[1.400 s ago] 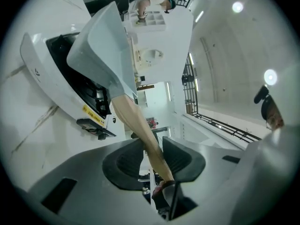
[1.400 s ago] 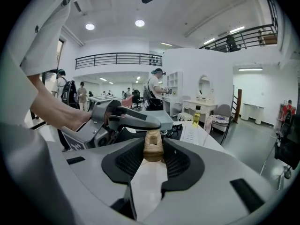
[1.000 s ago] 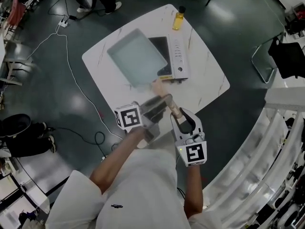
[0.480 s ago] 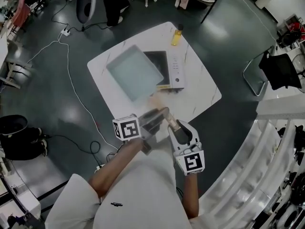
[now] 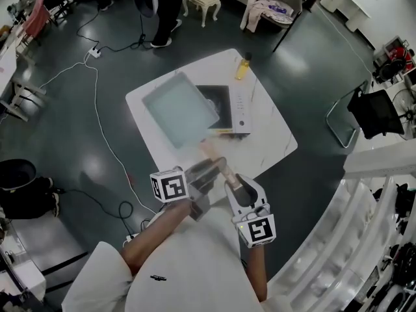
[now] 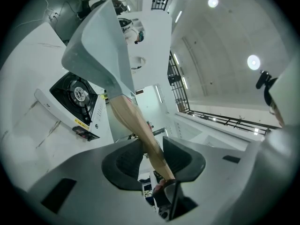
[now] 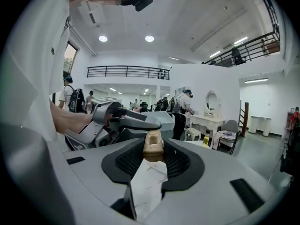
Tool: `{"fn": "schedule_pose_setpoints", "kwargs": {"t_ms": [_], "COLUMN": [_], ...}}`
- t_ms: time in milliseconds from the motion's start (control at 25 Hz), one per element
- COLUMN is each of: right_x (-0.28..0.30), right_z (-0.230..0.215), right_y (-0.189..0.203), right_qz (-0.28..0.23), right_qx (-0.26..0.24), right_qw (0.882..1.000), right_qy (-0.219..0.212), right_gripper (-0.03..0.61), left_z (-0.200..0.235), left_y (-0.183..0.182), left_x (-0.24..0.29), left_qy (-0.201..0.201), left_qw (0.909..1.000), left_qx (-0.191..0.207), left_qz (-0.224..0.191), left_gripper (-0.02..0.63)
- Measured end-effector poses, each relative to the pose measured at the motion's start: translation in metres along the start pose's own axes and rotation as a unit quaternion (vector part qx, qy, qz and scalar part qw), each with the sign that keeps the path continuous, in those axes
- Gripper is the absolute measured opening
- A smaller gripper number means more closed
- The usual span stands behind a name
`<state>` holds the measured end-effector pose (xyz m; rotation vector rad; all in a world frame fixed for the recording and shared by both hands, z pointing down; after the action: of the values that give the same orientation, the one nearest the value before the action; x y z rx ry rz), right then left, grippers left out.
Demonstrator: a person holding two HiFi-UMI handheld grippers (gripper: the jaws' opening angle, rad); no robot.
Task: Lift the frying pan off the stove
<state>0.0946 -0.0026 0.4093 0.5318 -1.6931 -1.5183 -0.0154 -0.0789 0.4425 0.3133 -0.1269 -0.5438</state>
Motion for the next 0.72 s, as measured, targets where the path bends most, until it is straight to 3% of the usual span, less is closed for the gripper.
{"fn": "schedule_pose_setpoints", "kwargs": {"t_ms": [720], "right_x": [-0.001], "right_z": [0.03], "right_y": [-0.009], "right_qz": [-0.017], "right_qx": [0.014], "right_qw": [1.0], "right_qy": [-0.02], "right_gripper": [0.115], "left_z": [-0.015], "left_y": [-0.002], "left_x": [-0.036], "left_qy": [-0.011], "left_qw": [0.9993], "left_qx": [0.034], "left_qz": [-0.015], "left_gripper": [0.127]}}
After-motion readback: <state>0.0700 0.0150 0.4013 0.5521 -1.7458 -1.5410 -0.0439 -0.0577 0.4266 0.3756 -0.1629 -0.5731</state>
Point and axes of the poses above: the fingertips, and each gripper's own axes: x forward along the fingers, z to its left, y out of its underside, the point moved 6 cm from there along -x, backward along the fingers, and after that the axes turned 4 degrees about -y, right-handed, at the moved point
